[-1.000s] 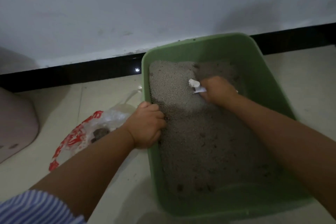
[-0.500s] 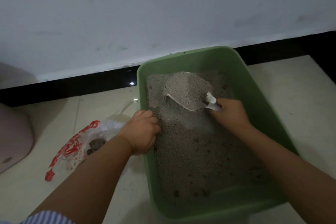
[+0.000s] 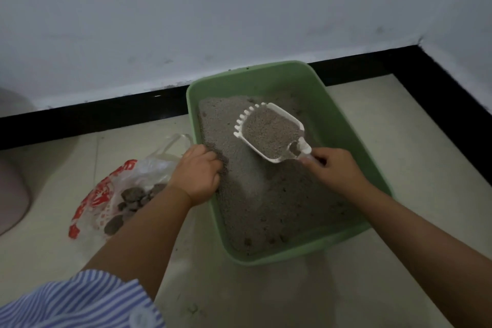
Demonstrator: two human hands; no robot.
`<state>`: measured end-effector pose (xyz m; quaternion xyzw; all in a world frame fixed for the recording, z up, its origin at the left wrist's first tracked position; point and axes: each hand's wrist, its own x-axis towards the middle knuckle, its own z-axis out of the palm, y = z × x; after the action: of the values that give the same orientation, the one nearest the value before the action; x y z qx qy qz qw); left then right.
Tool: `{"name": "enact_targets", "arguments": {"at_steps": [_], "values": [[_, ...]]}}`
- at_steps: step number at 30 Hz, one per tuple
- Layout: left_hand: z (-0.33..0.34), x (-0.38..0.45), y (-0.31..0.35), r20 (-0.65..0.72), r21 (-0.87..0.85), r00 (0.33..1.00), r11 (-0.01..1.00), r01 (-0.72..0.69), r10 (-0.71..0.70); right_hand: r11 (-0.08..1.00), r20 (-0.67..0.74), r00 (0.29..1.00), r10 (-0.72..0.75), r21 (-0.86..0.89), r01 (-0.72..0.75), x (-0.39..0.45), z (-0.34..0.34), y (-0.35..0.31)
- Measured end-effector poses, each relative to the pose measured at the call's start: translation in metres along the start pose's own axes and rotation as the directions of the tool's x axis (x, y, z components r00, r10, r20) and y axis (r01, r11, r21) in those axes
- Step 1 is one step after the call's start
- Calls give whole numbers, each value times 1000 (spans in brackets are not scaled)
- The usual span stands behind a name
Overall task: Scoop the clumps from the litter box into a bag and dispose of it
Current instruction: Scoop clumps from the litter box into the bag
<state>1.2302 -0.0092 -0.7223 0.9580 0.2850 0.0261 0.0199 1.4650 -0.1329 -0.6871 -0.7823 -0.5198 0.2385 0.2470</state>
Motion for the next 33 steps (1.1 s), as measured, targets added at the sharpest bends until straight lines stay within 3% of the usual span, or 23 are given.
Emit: {"name": "enact_targets", "arguments": {"at_steps": [5,10,13,17,20,24,29,33], "values": [[2,-2,2,-22,-21,1000,1000,8,-8,994,-19,1000,-15,-110,12,-12,-5,-2],[2,-4,3,-47,-50,999,999,5,-7,986,63,993,-97,-128,104,-22,10,-6],[0,-6,5,-80,-41,997,999,-2,-1,995,-16,998,-53,-81,51,-20,14,-7],[0,-6,6,-94,-41,996,999,9,-13,979,92,992,-82,-177,97,-19,11,-10],[1,-6,6,-113,-19,994,1000,8,-10,992,19,999,-35,-123,37,-16,3,-7],[4,-5,7,-111,16,994,1000,16,-14,992,36,997,63,-115,-58,-6,-11,2],[1,-5,7,-89,42,996,999,14,-10,851,12,966,259,-476,-222,32,-22,15],[2,-3,7,-86,71,996,997,-18,24,774,-23,931,365,-548,-317,61,-21,13]]}}
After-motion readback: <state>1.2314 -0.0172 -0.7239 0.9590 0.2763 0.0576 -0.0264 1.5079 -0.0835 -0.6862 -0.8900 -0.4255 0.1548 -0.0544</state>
